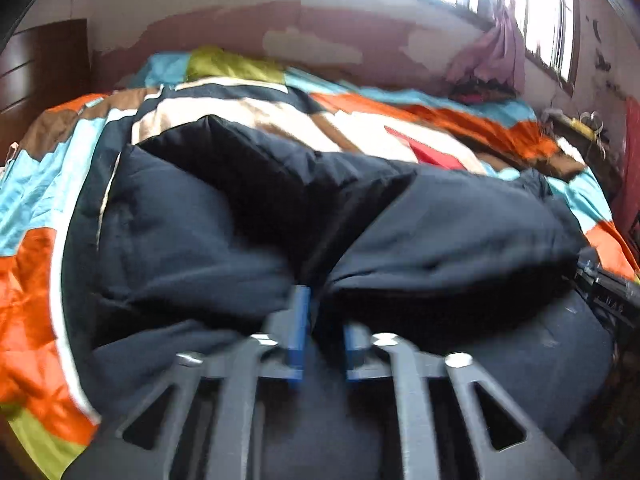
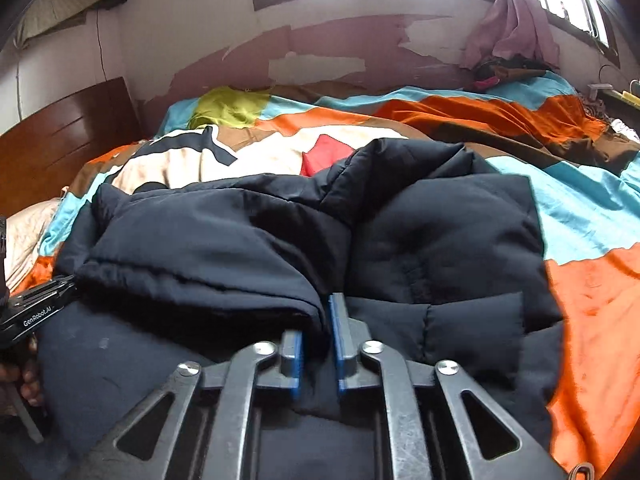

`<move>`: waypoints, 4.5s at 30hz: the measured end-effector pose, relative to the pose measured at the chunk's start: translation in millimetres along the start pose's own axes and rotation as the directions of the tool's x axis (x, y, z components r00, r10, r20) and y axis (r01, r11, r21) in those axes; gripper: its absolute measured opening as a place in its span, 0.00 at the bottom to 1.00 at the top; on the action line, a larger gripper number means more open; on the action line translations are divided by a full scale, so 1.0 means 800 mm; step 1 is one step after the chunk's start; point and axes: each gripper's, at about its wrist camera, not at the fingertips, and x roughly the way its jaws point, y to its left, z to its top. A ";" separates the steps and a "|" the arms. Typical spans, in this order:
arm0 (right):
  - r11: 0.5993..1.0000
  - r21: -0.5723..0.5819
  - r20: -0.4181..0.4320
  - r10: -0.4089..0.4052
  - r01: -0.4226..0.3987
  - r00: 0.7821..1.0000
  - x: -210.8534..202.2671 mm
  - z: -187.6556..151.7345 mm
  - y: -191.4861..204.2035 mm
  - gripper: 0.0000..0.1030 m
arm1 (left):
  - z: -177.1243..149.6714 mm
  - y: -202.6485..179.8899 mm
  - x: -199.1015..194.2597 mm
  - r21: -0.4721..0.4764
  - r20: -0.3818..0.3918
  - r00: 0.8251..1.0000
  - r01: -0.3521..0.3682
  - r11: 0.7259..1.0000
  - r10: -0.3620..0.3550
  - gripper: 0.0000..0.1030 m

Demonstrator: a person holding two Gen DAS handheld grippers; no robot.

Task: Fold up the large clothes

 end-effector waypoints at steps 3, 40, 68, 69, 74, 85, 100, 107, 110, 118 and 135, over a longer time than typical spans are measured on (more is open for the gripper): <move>1.000 0.007 0.021 0.006 -0.006 1.000 -0.040 0.003 -0.004 0.53 | 0.001 0.012 -0.032 -0.003 -0.027 0.999 0.019 1.000 -0.019 0.47; 0.994 -0.055 0.051 0.092 -0.089 0.994 -0.014 0.031 0.046 0.53 | 0.024 -0.031 -0.012 -0.032 0.084 0.993 -0.075 0.997 0.078 0.79; 1.000 -0.012 0.246 0.012 -0.009 0.969 -0.315 0.005 0.115 0.97 | -0.033 -0.107 -0.334 -0.027 0.322 0.929 -0.184 0.983 0.183 0.98; 1.000 -0.015 0.247 0.013 -0.010 0.969 -0.323 0.000 0.118 0.97 | -0.039 -0.109 -0.340 -0.027 0.322 0.929 -0.183 0.983 0.182 0.98; 0.999 -0.035 0.263 0.012 -0.003 0.965 -0.361 -0.020 0.132 0.97 | -0.068 -0.119 -0.376 -0.028 0.336 0.923 -0.190 0.981 0.188 0.98; 0.997 -0.075 0.285 0.016 0.006 0.958 -0.423 -0.071 0.166 0.98 | -0.138 -0.149 -0.435 0.020 0.406 0.892 -0.223 0.975 0.196 0.98; 0.994 -0.104 0.236 0.000 0.025 0.972 -0.456 -0.158 0.165 0.98 | -0.216 -0.168 -0.461 0.066 0.377 0.910 -0.214 0.975 0.174 0.98; 0.989 -0.145 0.180 -0.008 0.034 0.984 -0.464 -0.221 0.158 0.98 | -0.281 -0.159 -0.454 0.012 0.318 0.931 -0.191 0.981 0.178 0.98; 0.991 -0.130 0.140 0.001 0.018 0.990 -0.463 -0.248 0.154 0.98 | -0.307 -0.157 -0.445 -0.021 0.270 0.947 -0.178 0.984 0.177 0.98; 0.993 -0.120 0.054 -0.013 0.020 0.998 -0.458 -0.304 0.150 0.98 | -0.358 -0.162 -0.424 -0.045 0.185 0.964 -0.185 0.982 0.190 0.98; 0.975 -0.191 -0.100 -0.133 0.112 0.986 -0.400 -0.371 0.142 0.98 | -0.425 -0.141 -0.372 -0.030 0.061 0.953 -0.296 0.955 0.298 0.98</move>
